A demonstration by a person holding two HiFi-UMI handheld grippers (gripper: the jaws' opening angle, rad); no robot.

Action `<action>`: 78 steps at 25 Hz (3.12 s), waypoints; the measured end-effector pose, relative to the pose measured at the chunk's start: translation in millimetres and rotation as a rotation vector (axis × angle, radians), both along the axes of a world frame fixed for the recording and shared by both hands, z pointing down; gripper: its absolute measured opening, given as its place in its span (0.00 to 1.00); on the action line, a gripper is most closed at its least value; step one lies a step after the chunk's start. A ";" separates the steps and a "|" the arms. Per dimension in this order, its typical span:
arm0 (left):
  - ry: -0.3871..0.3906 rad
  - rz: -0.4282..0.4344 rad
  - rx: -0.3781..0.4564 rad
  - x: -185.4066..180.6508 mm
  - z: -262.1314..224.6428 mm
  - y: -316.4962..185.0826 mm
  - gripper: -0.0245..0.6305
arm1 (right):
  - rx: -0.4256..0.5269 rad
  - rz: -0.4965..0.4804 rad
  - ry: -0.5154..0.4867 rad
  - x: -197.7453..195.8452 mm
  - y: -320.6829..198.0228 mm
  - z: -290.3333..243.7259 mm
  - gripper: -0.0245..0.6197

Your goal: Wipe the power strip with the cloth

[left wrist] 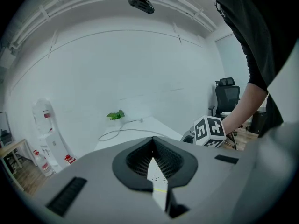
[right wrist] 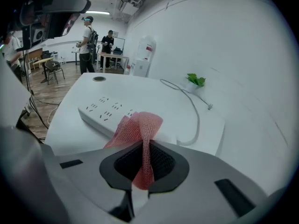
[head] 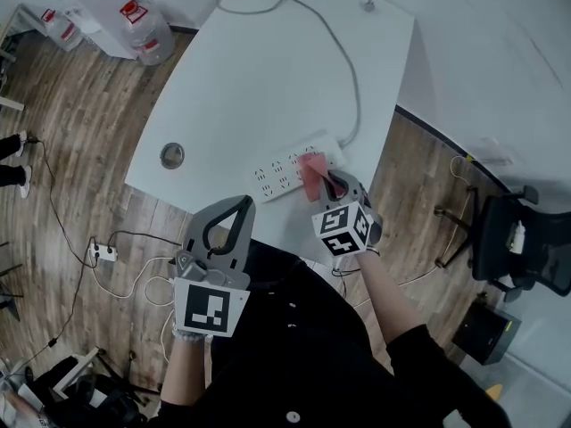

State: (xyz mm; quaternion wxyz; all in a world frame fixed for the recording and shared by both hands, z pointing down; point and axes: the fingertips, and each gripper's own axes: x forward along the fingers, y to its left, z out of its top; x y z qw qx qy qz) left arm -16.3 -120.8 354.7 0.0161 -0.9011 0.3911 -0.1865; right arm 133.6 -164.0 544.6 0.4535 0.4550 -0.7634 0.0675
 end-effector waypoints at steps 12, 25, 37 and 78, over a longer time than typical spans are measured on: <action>-0.003 0.019 -0.008 5.2 1.4 -2.3 0.06 | -0.005 0.162 0.076 64.0 -11.2 7.2 0.12; 0.009 0.051 0.032 13.3 -9.0 -3.4 0.06 | 0.046 0.152 0.008 61.7 -4.1 -20.4 0.12; 0.018 0.141 0.151 40.4 -53.6 -6.1 0.06 | 0.271 0.103 -0.178 22.7 8.7 -132.8 0.12; 0.026 0.147 0.234 47.0 -78.9 -14.0 0.06 | 0.371 -0.018 -0.209 -18.3 30.0 -219.2 0.11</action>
